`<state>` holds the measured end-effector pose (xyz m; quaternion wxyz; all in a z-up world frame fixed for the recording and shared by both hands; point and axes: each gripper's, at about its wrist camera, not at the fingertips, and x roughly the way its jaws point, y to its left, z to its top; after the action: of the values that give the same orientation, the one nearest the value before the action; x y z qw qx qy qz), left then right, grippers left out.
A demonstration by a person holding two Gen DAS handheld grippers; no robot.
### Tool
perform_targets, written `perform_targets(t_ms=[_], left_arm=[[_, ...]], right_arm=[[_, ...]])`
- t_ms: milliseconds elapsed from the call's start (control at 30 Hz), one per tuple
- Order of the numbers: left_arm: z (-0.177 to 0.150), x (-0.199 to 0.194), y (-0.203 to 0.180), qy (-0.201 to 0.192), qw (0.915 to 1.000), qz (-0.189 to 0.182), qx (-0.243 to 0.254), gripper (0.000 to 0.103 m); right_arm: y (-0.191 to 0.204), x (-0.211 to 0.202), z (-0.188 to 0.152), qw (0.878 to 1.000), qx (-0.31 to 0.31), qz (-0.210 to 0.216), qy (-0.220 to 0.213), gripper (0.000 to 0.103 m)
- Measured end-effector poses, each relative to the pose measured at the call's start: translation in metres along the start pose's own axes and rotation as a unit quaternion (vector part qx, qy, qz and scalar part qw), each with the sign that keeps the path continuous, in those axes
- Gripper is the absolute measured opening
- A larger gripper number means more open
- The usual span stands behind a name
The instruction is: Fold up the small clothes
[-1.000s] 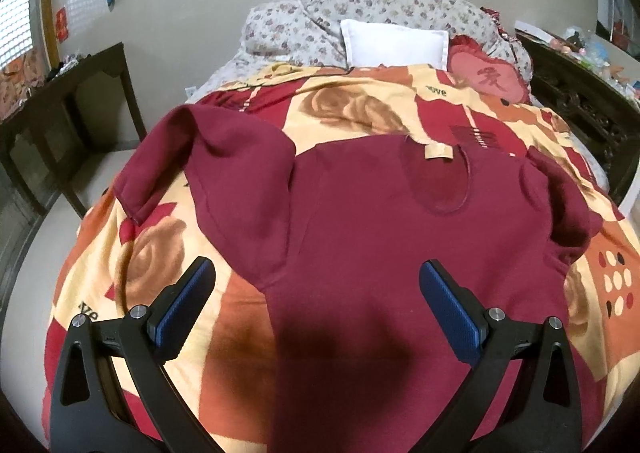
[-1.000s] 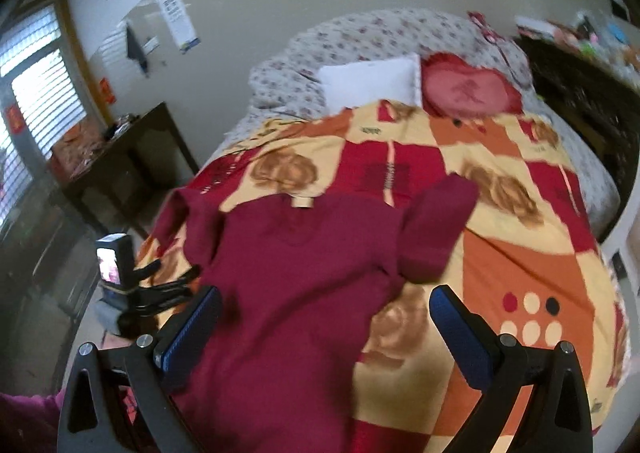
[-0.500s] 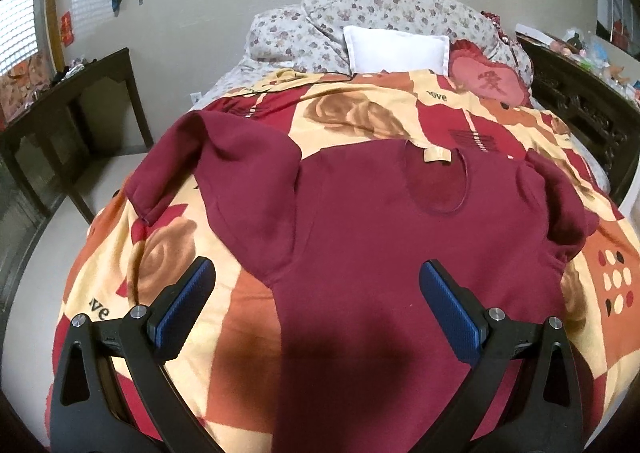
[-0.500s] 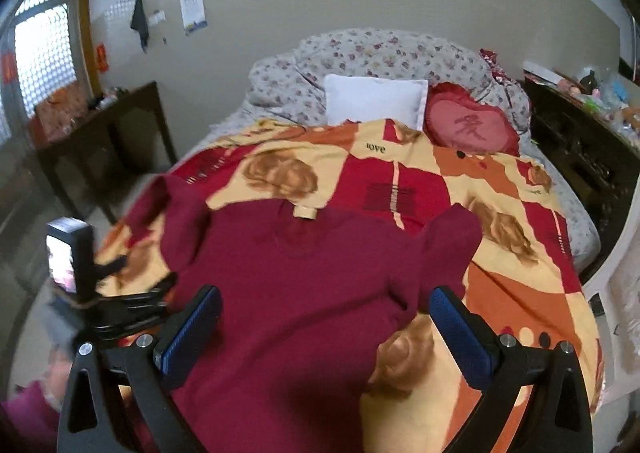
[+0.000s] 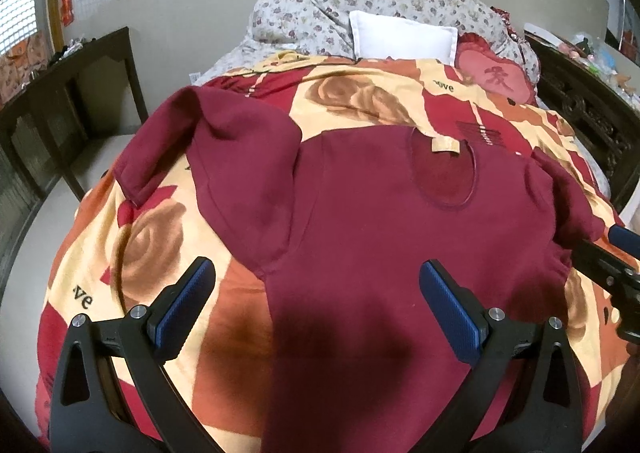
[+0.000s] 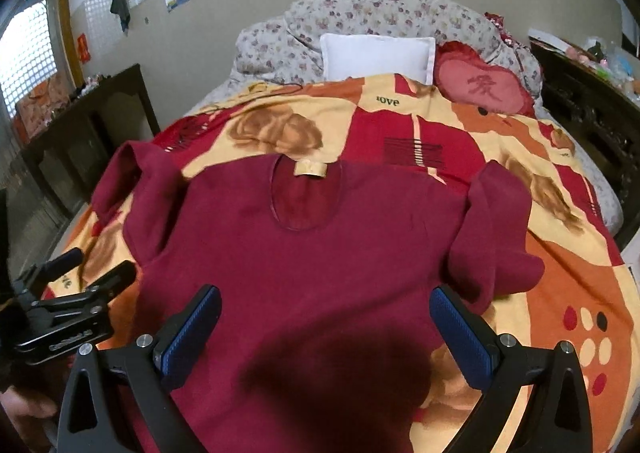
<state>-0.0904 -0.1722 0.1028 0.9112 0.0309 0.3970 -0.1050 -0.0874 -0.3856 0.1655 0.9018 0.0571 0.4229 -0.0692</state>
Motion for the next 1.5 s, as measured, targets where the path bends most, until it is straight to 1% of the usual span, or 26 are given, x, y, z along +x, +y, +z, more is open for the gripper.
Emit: perform_targets(t_ms=[167,367,500,567,633,900,1033,1500], left_arm=[[0.001,0.009,0.004,0.011,0.9999,-0.001,-0.009,0.102],[0.001,0.014,0.007,0.013,0.9998,0.003,-0.017,0.102],[0.002,0.018,0.011,0.017,0.9996,0.001,-0.022,0.102],[0.001,0.02,0.013,0.019,0.9995,0.001,-0.025,0.102],[0.001,0.021,0.014,0.021,0.9995,0.003,-0.025,0.102],[0.001,0.026,0.023,0.025,0.999,0.0,-0.036,0.102],[0.002,0.027,0.026,0.026,0.999,0.007,-0.035,0.102],[0.0,0.032,0.033,0.033,0.9983,0.012,-0.046,0.102]], right_arm=[[0.001,0.015,0.0,1.0,0.006,-0.001,0.009,0.103],[0.009,0.025,0.001,1.0,-0.003,-0.004,0.014,0.103],[0.012,0.032,0.001,1.0,-0.001,0.011,0.021,0.103],[0.016,0.035,0.0,1.0,-0.003,0.009,0.026,0.103],[0.018,0.037,-0.001,1.0,-0.007,0.006,0.025,0.103],[0.028,0.042,-0.002,0.999,-0.017,0.022,0.034,0.103],[0.028,0.044,-0.002,0.999,-0.015,0.027,0.038,0.103],[0.034,0.048,-0.003,0.998,-0.019,0.036,0.046,0.103]])
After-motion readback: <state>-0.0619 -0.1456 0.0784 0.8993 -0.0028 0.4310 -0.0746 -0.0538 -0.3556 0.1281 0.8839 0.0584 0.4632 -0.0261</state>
